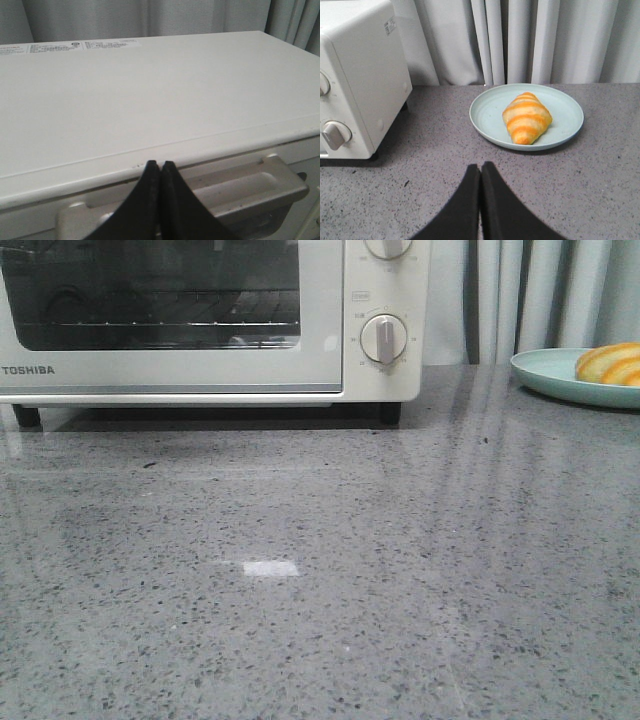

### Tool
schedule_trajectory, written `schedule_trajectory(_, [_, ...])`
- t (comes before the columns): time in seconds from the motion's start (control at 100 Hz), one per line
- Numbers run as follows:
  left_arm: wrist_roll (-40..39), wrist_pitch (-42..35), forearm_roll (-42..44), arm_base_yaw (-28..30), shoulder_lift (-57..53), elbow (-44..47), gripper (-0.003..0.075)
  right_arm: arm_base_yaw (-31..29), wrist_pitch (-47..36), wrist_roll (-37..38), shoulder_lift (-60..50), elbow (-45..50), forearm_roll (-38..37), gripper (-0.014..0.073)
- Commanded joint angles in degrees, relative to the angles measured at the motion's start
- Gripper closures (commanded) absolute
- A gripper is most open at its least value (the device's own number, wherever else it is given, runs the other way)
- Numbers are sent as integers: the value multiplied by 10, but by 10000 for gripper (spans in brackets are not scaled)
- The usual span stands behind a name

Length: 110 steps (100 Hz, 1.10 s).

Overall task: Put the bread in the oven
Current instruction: 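Pull the oven door handle down and toward the robot with the left gripper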

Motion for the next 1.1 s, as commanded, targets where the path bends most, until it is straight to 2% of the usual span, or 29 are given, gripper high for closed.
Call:
schedule_trajectory(0.0, [0,-4,-3,-3,-3,-13,741,0,-26,-6,6,-21,-4,653])
schedule_trajectory(0.12, [1,43,-3,-3,-5,-13,741,0,-4,-6,6,-21,-4,652])
schedule_trajectory(0.26, [4,144,-3,-3,-18,-13,742,0,16,-6,6,-21,-4,653])
schedule_trajectory(0.35, [4,226,-3,-3,-24,-13,742,0,17,-6,6,-21,0,652])
schedule_trajectory(0.57, [4,353,-3,-3,-24,-12,742,0,-3,-6,6,-21,14,652])
schedule_trajectory(0.8, [4,410,15,-3,-24,-11,742,0,-22,-6,6,-21,21,652])
schedule_trajectory(1.09, [4,402,52,-3,-24,50,742,0,-22,-6,6,-21,22,653])
